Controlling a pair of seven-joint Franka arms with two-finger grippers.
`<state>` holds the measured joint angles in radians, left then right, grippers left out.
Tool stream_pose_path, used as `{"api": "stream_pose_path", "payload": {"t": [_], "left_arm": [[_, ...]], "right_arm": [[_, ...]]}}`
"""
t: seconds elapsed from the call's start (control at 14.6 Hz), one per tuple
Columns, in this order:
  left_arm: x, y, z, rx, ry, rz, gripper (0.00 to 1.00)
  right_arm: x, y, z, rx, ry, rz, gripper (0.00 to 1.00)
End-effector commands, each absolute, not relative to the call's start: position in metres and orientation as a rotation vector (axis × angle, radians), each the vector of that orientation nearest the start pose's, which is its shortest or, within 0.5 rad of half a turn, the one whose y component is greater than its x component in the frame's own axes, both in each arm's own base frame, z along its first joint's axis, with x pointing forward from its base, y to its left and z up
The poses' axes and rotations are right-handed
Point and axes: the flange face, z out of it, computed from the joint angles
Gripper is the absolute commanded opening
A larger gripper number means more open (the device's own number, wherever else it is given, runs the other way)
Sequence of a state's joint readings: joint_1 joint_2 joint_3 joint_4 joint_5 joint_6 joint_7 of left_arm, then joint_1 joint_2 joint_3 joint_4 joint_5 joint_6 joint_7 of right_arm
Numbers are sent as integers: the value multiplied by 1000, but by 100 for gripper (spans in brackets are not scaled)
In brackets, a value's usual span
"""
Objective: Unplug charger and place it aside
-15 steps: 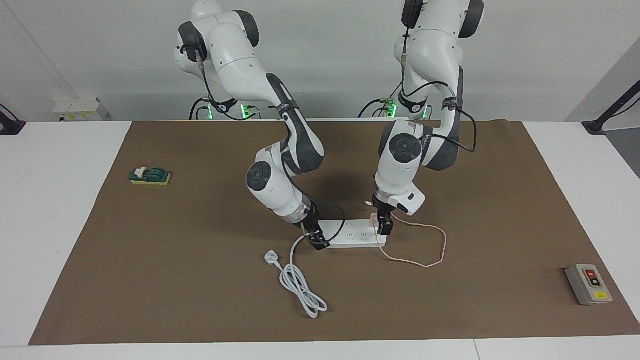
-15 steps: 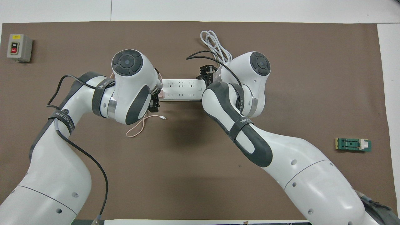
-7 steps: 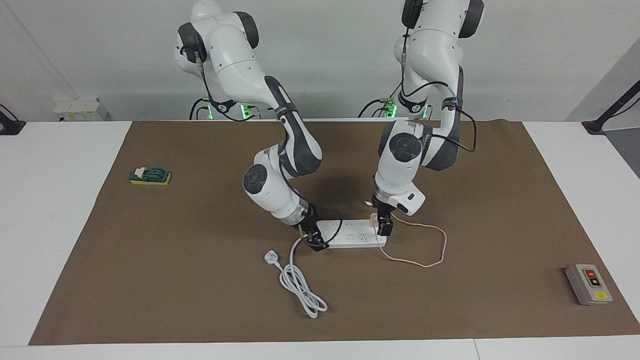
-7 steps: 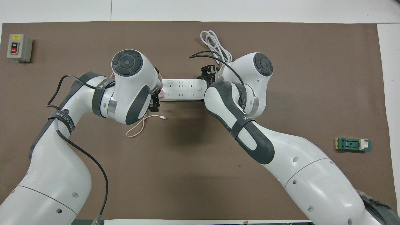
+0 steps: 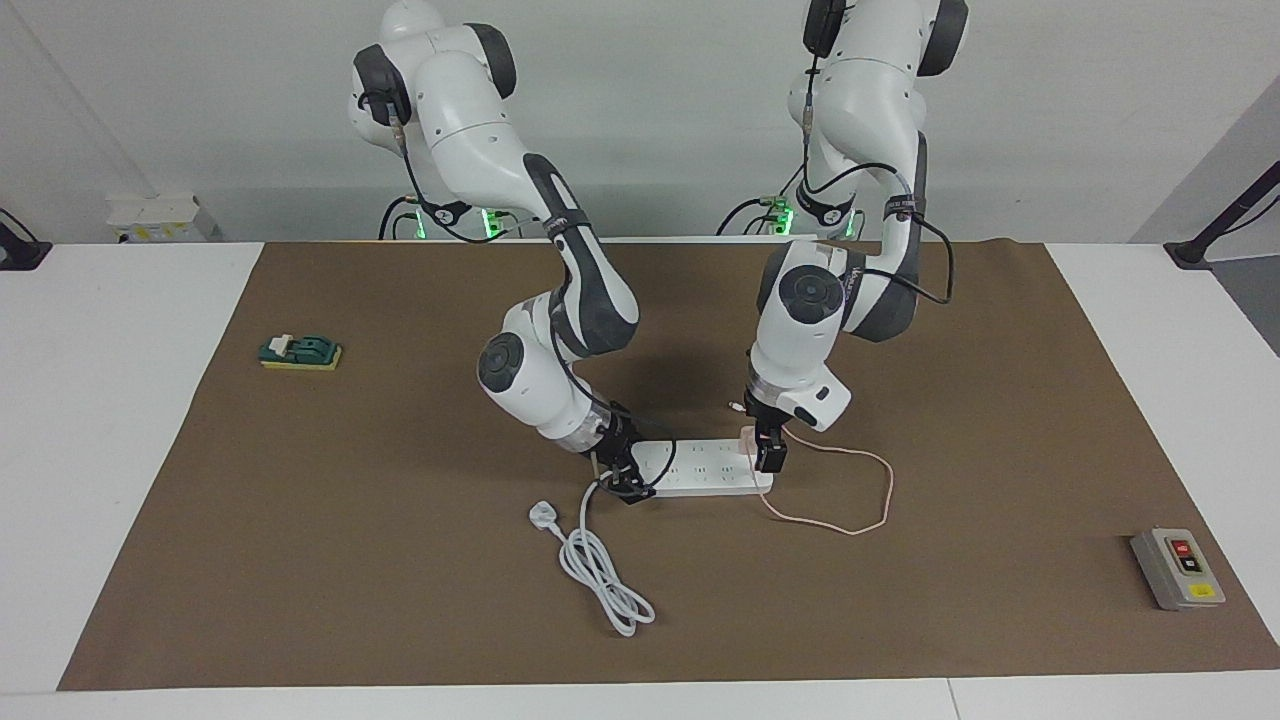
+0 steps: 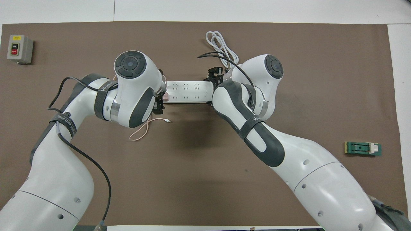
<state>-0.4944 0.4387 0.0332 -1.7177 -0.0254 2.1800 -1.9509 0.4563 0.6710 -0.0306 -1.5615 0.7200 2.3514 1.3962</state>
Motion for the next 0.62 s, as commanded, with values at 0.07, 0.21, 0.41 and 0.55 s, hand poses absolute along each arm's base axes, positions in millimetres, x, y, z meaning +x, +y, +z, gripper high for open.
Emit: {"api": "stream_pose_path", "payload": {"t": [0.07,0.21,0.41,0.55], "left_arm": [[591,-301,334,-2321,-2165,-43,100],[591,-300,334,-2324,-2162,-44,100],[591,-300,334,-2325,-2159,-43,89],[591,-300,334,-2326,-2160,-44,72]], "right_arm": [[660,306,246,-1967,1785,389,0],[660,306,246,-1967,1785,389,0],[660,305,246,-1968,1785,387,0],[660,305,246,-1968,1785,387,0]]}}
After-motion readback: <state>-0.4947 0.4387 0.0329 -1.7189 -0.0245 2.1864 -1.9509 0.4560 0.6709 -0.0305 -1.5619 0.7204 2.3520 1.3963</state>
